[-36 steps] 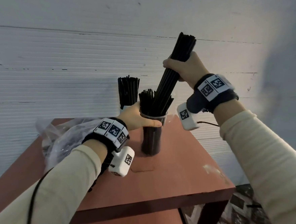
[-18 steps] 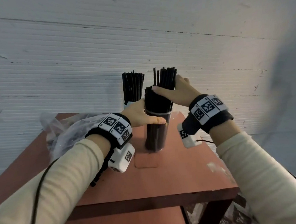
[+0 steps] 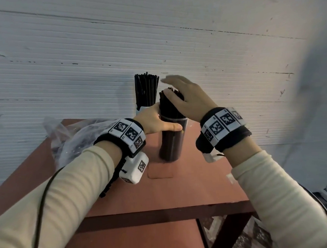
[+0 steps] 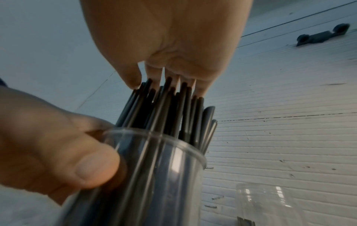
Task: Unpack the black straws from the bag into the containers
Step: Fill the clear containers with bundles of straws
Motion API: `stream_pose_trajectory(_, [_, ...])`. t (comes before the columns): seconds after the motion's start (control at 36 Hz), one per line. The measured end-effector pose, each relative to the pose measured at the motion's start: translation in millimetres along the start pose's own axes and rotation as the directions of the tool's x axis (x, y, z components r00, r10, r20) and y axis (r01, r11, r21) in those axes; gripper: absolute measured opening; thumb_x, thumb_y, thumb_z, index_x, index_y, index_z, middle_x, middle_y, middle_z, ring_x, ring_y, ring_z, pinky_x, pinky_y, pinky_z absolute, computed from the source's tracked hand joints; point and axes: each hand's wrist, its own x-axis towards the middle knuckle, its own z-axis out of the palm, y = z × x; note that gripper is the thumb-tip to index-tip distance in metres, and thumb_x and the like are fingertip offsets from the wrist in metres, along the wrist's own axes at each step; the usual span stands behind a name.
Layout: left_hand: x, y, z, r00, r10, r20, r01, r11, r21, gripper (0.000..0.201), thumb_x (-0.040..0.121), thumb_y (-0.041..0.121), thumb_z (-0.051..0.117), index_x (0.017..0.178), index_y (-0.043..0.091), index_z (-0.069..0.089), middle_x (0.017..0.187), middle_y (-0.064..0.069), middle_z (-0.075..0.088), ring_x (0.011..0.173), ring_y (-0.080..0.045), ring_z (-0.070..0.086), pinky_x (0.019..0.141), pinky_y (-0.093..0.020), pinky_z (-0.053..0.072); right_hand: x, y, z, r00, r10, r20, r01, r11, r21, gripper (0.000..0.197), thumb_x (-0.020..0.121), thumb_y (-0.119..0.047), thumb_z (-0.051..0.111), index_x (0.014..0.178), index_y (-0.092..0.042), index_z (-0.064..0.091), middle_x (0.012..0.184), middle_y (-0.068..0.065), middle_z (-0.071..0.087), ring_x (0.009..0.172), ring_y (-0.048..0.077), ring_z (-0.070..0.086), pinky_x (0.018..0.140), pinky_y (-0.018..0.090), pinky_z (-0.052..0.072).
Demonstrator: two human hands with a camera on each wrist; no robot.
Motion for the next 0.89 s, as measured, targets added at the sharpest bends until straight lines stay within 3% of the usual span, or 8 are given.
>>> stream_pose_trajectory(0.14, [-2.7,5.8,1.1,1.000,0.011,0.026,-0.011,1.000,-0.017,0.052,0.082,0.026,0.077,0.123,0.027,0.045,0.096,0.023,0.051,0.088,0.008,0.049,0.066,0.005,0.034,-3.5,-0.9,1.5,0.996,0.039,0.079,-0.036,0.999,-0.037,0.040,0.103,-0.037,0.034,0.134,-0.023,0.054,0.139,-0.003,0.054,0.128,0.015,0.048,0.109,0.035,0.036])
stream_pose_trajectory(0.28, [-7.9,6.9,5.8,1.000,0.006,0.026,-0.003,0.995,-0.099,0.069,0.083,0.022,0.077,0.139,0.016,0.038,0.118,0.014,0.054,0.101,0.008,0.051,0.079,0.003,0.036,-3.1,-5.7,0.8,0.998,0.062,0.027,-0.062,0.998,0.004,0.043,0.102,-0.040,0.035,0.138,-0.020,0.050,0.141,-0.001,0.051,0.131,0.016,0.044,0.110,0.036,0.035])
stream_pose_trajectory(0.42, [-16.3,-6.8,-2.0,0.996,-0.089,-0.011,0.087,0.985,-0.151,0.116,0.079,0.028,0.080,0.155,0.013,-0.007,0.158,-0.002,0.025,0.146,-0.014,0.024,0.104,-0.020,0.023,-6.9,-20.7,-0.7,0.982,0.017,-0.191,0.000,0.996,0.094,0.039,0.099,-0.030,0.045,0.134,-0.013,0.051,0.137,0.001,0.049,0.129,0.017,0.043,0.103,0.021,0.030])
stream_pose_trajectory(0.47, [-24.3,-12.7,-8.7,0.992,-0.095,-0.083,0.082,0.985,-0.151,0.110,0.079,0.027,0.079,0.156,0.016,0.000,0.152,0.000,0.035,0.139,-0.011,0.033,0.105,-0.021,0.027,-8.9,-31.2,-0.6,0.962,0.004,-0.271,0.036,0.989,0.143,0.031,0.094,-0.020,0.048,0.122,-0.011,0.058,0.124,0.001,0.054,0.116,0.017,0.050,0.095,0.020,0.035])
stream_pose_trajectory(0.56, [-39.8,-15.6,-21.3,0.971,-0.034,-0.238,0.004,0.992,-0.122,0.070,0.078,0.022,0.074,0.141,0.024,0.043,0.126,0.006,0.057,0.120,-0.012,0.055,0.097,-0.021,0.044,-10.8,-45.1,1.5,0.951,-0.015,-0.310,0.086,0.972,0.217,0.020,0.081,-0.006,0.047,0.093,-0.009,0.063,0.094,0.002,0.061,0.088,0.015,0.056,0.075,0.020,0.042])
stream_pose_trajectory(0.61, [-55.1,-16.1,-34.6,0.944,0.021,-0.329,-0.038,0.998,-0.046,0.037,0.083,0.012,0.064,0.117,0.026,0.061,0.112,0.009,0.065,0.103,-0.010,0.064,0.089,-0.020,0.049,-11.5,-56.2,5.2,0.969,-0.010,-0.248,0.080,0.959,0.273,0.019,0.077,0.001,0.046,0.081,-0.007,0.063,0.079,0.002,0.063,0.073,0.006,0.053,0.067,0.016,0.041])
stream_pose_trajectory(0.69, [-79.9,-19.7,-58.0,0.904,0.093,-0.418,-0.061,0.994,0.090,0.024,0.084,0.012,0.059,0.097,0.030,0.068,0.098,0.017,0.069,0.090,-0.005,0.065,0.077,-0.019,0.047,-13.9,-74.2,18.8,0.997,0.008,-0.081,0.020,0.941,0.337,0.022,0.075,0.002,0.047,0.076,-0.009,0.066,0.076,0.002,0.067,0.069,0.006,0.056,0.065,0.017,0.044])
stream_pose_trajectory(0.89, [-117.9,-60.2,-104.5,0.938,0.062,-0.342,0.080,0.919,0.386,0.019,0.084,0.024,0.067,0.096,0.039,0.064,0.107,0.006,0.059,0.101,-0.014,0.055,0.089,-0.036,0.045,-18.4,-109.9,71.4,0.935,-0.018,0.355,-0.104,0.940,0.324,0.027,0.084,-0.004,0.049,0.086,-0.015,0.073,0.083,-0.005,0.068,0.076,0.006,0.059,0.073,0.018,0.046])
